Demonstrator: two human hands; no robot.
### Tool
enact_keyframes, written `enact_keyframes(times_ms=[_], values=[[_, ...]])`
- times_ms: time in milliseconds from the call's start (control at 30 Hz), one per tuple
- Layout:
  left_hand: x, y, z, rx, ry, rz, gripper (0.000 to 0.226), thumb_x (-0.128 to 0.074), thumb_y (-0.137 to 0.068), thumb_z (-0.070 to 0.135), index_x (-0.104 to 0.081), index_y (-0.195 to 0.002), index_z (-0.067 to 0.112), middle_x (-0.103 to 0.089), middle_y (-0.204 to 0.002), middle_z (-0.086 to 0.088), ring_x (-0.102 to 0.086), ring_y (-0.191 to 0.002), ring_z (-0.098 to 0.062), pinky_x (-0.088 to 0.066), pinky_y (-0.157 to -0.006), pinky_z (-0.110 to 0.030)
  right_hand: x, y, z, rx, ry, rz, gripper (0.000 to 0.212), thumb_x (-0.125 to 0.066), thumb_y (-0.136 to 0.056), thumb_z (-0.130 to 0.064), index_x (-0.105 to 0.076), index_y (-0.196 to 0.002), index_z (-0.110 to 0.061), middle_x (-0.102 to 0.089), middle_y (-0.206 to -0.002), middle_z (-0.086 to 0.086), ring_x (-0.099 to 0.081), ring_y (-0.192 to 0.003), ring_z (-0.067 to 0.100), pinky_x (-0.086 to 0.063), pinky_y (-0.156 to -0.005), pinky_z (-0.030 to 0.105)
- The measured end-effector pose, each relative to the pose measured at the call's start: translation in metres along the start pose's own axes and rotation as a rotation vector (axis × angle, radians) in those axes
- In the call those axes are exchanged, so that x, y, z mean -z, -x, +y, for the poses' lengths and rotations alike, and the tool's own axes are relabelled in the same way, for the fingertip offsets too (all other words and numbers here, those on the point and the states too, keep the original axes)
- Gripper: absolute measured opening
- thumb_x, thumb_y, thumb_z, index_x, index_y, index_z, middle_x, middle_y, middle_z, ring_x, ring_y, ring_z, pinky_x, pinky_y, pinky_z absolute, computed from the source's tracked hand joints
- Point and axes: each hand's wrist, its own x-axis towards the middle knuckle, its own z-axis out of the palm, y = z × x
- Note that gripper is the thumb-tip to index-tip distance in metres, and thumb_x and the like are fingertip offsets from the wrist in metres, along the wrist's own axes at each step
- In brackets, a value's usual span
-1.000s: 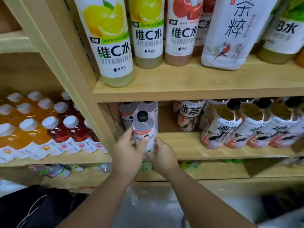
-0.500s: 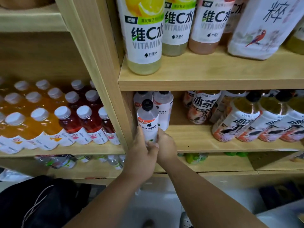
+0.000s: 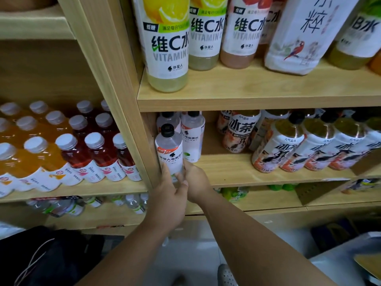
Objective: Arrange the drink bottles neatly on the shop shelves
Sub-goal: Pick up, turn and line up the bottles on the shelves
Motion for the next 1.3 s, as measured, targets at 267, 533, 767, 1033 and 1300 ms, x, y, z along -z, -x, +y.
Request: enact_keyframes(times_ms=[267, 533, 767, 1033, 1300], values=[[0.004, 0.033, 0.072, -0.315, 0.280, 0.307, 0.006, -0.064, -0.092, 0.025, -0.062, -0.095, 0.029, -0.067, -0.086, 0.010, -0.065, -0.083, -0.006, -0.049, -0.075, -0.026, 0.107, 0.053, -0.028, 0.221, -0.171, 0.476, 0.025, -0.063, -0.098, -0.028, -0.069, -0.120, -0.017, -0.072, -0.108, -0.005, -0.064, -0.089, -0.004, -0.050, -0.081, 0.015], [-0.018, 0.049, 0.204, -0.734, 0.348, 0.332, 0.022, -0.059, -0.085, 0.043, -0.062, -0.105, 0.032, -0.064, -0.101, 0.012, -0.063, -0.097, -0.016, -0.049, -0.084, -0.028, 0.254, 0.110, -0.058, 0.511, -0.373, 0.873, 0.012, -0.068, -0.096, -0.024, -0.069, -0.085, -0.021, -0.066, -0.071, -0.012, -0.062, -0.068, 0.003, -0.044, -0.062, 0.012], [-0.049, -0.004, 0.285, -0.658, 0.039, 0.326, 0.053, -0.066, -0.092, 0.036, -0.048, -0.142, 0.030, -0.050, -0.136, 0.011, -0.052, -0.120, -0.006, -0.047, -0.102, -0.034, 0.334, 0.068, -0.043, 0.443, -0.333, 0.633, 0.034, -0.072, -0.092, -0.037, -0.051, -0.118, -0.047, -0.056, -0.118, -0.027, -0.055, -0.112, -0.007, -0.046, -0.090, 0.014], [-0.078, -0.018, 0.285, -0.621, -0.086, 0.368, 0.067, -0.054, -0.101, 0.039, -0.022, -0.160, 0.035, -0.030, -0.165, 0.010, -0.030, -0.151, -0.012, -0.028, -0.123, -0.039, 0.357, 0.016, -0.046, 0.505, -0.328, 0.411, 0.057, -0.073, -0.085, -0.046, -0.043, -0.134, -0.041, -0.058, -0.132, -0.020, -0.057, -0.121, 0.002, -0.048, -0.102, 0.030], [-0.065, -0.019, 0.283, -0.631, 0.304, 0.300, 0.056, -0.054, -0.104, 0.020, -0.035, -0.154, 0.036, -0.060, -0.133, 0.018, -0.059, -0.115, 0.004, -0.047, -0.099, -0.021, 0.354, 0.015, -0.036, 0.596, -0.243, 0.432, 0.068, -0.064, -0.084, -0.059, -0.037, -0.144, -0.042, -0.057, -0.139, -0.018, -0.056, -0.126, 0.007, -0.051, -0.102, 0.043]])
